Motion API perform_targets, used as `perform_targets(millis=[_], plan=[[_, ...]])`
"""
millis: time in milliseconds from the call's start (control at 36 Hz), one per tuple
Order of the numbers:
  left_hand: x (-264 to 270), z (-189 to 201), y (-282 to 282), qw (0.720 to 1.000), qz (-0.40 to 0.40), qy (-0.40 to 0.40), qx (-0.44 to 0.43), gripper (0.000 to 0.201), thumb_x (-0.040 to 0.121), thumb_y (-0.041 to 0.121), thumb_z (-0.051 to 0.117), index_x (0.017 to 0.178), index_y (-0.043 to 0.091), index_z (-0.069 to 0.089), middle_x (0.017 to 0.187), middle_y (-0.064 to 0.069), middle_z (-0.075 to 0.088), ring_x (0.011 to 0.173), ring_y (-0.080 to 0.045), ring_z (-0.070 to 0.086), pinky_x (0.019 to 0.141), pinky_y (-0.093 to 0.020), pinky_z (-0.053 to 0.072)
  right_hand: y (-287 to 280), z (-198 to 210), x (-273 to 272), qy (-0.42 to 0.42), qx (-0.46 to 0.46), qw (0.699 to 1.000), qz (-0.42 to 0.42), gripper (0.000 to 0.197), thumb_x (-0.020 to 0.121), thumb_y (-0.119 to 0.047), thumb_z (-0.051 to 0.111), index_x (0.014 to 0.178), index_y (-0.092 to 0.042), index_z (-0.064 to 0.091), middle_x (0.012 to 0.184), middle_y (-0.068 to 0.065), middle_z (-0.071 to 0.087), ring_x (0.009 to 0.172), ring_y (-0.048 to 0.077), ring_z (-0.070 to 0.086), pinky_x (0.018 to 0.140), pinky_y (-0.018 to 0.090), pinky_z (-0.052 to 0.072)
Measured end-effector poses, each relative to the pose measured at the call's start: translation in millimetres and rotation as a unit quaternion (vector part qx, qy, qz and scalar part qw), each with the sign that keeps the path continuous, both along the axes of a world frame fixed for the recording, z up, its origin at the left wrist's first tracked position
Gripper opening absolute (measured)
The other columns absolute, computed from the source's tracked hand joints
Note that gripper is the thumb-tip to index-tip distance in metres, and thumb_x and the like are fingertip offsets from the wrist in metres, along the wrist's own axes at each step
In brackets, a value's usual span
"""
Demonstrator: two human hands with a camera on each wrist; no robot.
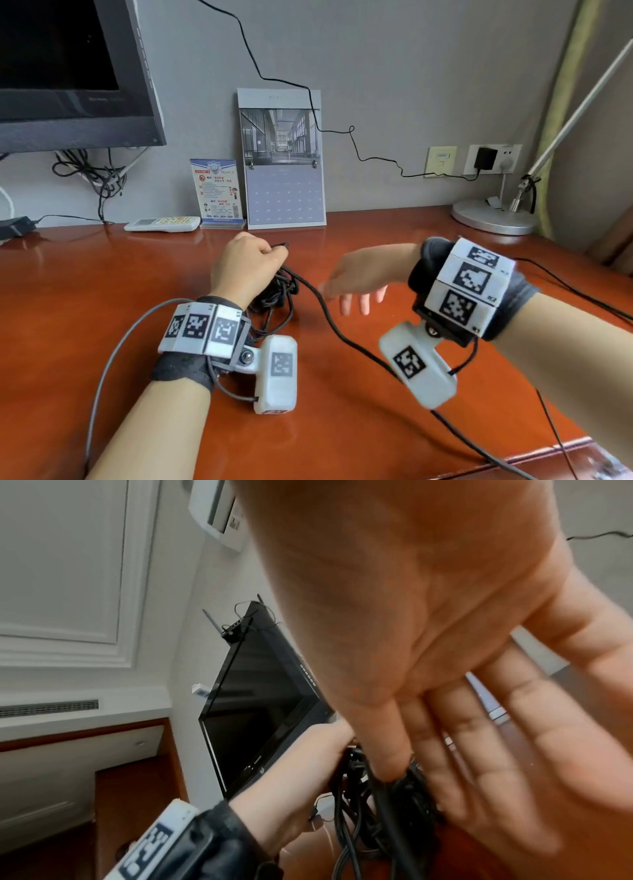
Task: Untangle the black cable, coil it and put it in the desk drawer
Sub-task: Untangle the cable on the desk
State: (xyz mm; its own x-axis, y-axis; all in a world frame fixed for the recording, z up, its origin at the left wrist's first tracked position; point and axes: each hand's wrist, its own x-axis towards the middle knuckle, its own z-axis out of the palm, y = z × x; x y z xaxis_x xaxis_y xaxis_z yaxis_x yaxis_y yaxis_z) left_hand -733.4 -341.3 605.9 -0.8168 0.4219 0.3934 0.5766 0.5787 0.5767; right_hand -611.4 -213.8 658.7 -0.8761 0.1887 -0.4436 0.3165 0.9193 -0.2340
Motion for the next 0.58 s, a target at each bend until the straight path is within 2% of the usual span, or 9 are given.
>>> perform_targets(millis=[83,139,194,278,361,417,472,528,583], plan=[[0.9,-0.2,1.0,1.000,0.026,0.000,-0.008,0.042,0.087,0.032,0.049,0.048,0.017,0.047,0.100,-0.002,0.054,0.086,-0.024,0.052,0.066,-0.030,0.032,-12.9,-1.2,-2.0,0.020,-0.003,0.999,0.041,0.032,0.100,-0.035,0.036,0.107,-0.018,0.062,0.103,-0.003,0.072,0.071,0.012,0.065,0.072,0.028,0.052],[-0.1,-0.5,0.8,0.999,0.043,0.001,-0.024,0.039,0.089,0.032,0.046,0.053,0.019,0.048,0.105,-0.002,0.053,0.089,-0.024,0.051,0.069,-0.030,0.033,-16.3,0.7,-2.8,0.038,-0.037,0.998,0.042,0.037,0.101,-0.037,0.032,0.106,-0.018,0.063,0.098,-0.004,0.071,0.070,0.012,0.065,0.073,0.028,0.051],[-1.1,-1.1,0.9,0.998,0.051,0.000,-0.030,0.035,0.090,0.032,0.044,0.058,0.020,0.052,0.109,-0.003,0.052,0.092,-0.024,0.051,0.072,-0.031,0.034,-17.4,2.8,-2.7,0.044,-0.023,0.997,0.052,0.037,0.101,-0.037,0.034,0.104,-0.017,0.065,0.095,-0.004,0.071,0.068,0.012,0.063,0.072,0.027,0.050],[-0.9,-1.7,1.3,0.998,0.055,-0.001,-0.035,0.031,0.092,0.033,0.044,0.069,0.021,0.060,0.114,-0.001,0.052,0.095,-0.023,0.052,0.074,-0.031,0.033,-16.8,2.8,-6.7,0.019,0.115,0.990,0.073,0.032,0.099,-0.028,0.042,0.101,-0.013,0.070,0.102,0.000,0.071,0.082,0.015,0.062,0.075,0.027,0.045],[-0.8,-1.8,2.0,0.998,0.057,-0.001,-0.035,0.028,0.093,0.032,0.043,0.071,0.021,0.058,0.117,0.000,0.051,0.095,-0.022,0.052,0.073,-0.031,0.033,-16.5,2.2,-12.3,0.021,0.252,0.966,0.052,0.023,0.092,-0.025,0.057,0.109,-0.013,0.067,0.108,0.001,0.067,0.096,0.020,0.059,0.075,0.030,0.042],[-1.1,-2.1,2.0,0.998,0.059,-0.003,-0.036,0.027,0.093,0.031,0.042,0.073,0.021,0.058,0.119,0.000,0.051,0.091,-0.020,0.050,0.072,-0.031,0.032,-15.6,1.1,-18.0,0.023,0.228,0.972,0.042,0.024,0.092,-0.021,0.057,0.111,-0.011,0.067,0.104,0.002,0.068,0.087,0.018,0.058,0.071,0.029,0.043],[-1.1,-2.0,2.2,0.997,0.060,-0.001,-0.040,0.026,0.094,0.030,0.042,0.078,0.021,0.060,0.120,0.000,0.050,0.089,-0.019,0.048,0.072,-0.031,0.032,-12.8,-0.6,-26.2,0.007,0.133,0.991,0.010,0.023,0.094,-0.012,0.052,0.112,-0.008,0.066,0.083,0.004,0.070,0.060,0.014,0.054,0.054,0.021,0.042],[-1.2,-2.0,2.5,0.997,0.062,0.003,-0.045,0.028,0.094,0.030,0.041,0.083,0.018,0.064,0.121,0.000,0.050,0.091,-0.019,0.049,0.071,-0.031,0.032,-11.6,0.3,-30.2,0.009,0.015,0.998,-0.065,0.021,0.096,-0.013,0.046,0.104,-0.007,0.065,0.047,0.001,0.055,0.031,0.010,0.036,0.035,0.012,0.028],[-1.4,-2.0,2.7,0.997,0.064,0.003,-0.046,0.028,0.094,0.030,0.041,0.083,0.018,0.064,0.121,0.000,0.050,0.093,-0.021,0.050,0.071,-0.031,0.033,-13.1,2.9,-30.3,0.035,-0.046,0.994,-0.097,0.027,0.096,-0.016,0.042,0.101,-0.005,0.066,0.037,-0.003,0.042,0.027,0.010,0.026,0.034,0.011,0.020]])
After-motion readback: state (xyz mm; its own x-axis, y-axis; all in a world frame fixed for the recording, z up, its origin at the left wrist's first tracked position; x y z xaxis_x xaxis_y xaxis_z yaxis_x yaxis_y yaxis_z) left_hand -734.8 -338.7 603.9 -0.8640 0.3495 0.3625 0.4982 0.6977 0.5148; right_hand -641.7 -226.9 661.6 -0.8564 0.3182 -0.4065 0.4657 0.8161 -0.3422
